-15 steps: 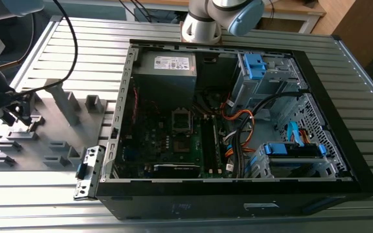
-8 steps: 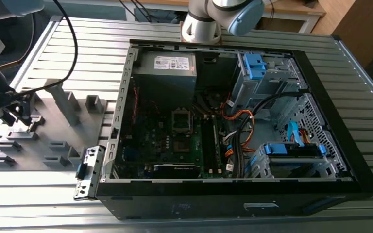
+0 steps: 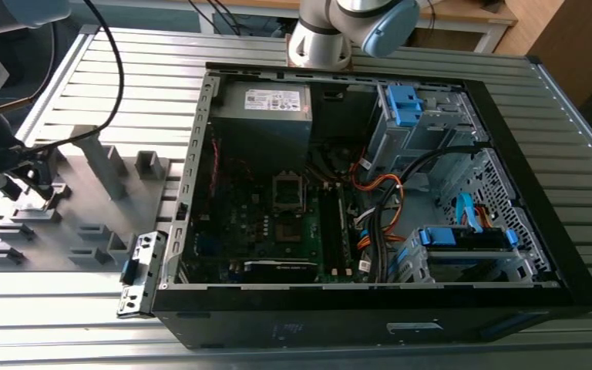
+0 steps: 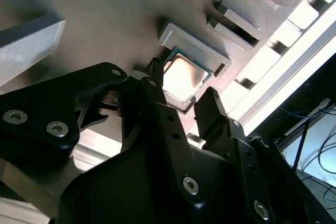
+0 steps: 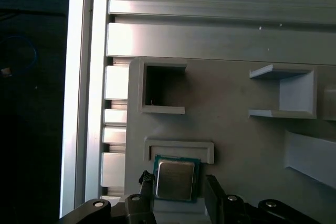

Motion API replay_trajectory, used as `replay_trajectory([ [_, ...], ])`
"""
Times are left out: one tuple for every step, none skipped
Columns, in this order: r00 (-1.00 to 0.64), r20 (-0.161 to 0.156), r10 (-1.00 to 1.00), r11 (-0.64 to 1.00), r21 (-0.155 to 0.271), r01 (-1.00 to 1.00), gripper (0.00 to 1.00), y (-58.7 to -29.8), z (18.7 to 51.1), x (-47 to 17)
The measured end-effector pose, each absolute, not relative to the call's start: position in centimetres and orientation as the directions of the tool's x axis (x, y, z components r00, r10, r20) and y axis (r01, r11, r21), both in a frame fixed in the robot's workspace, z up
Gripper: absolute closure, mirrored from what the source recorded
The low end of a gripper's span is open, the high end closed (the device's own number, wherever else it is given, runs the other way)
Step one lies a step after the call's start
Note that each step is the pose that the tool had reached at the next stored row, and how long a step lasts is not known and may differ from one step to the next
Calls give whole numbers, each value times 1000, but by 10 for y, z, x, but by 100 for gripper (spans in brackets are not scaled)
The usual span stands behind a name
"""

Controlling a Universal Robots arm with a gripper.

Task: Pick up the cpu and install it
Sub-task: 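Pick up the cpu and move it towards the insertion slot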

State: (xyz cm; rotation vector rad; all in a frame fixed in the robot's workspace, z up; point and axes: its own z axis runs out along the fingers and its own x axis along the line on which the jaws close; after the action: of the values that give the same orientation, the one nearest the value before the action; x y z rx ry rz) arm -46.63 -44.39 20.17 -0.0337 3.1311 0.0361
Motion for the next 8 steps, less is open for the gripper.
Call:
replay_trajectory([
  [-1000,-10,-21,1000,23,-22,49,-444,201,-466],
  [-1000,-10,-22,1000,22,-22,49,-444,200,-466],
  [-1000,-10,-22,1000,22,-22,49,-444,198,-466],
  [-1000,-10,-22,1000,22,-22,49,-444,197,-466],
  [-1000,-10,-22,1000,22,-22,49,-444,196,-466],
  [-1000,-10,-22,1000,22,-22,49,-444,194,-466],
  [-1000,-10,-22,1000,22,-22,49,-444,193,-466],
  [-1000,-10,-22,1000,22,-22,49,-444,193,-466],
])
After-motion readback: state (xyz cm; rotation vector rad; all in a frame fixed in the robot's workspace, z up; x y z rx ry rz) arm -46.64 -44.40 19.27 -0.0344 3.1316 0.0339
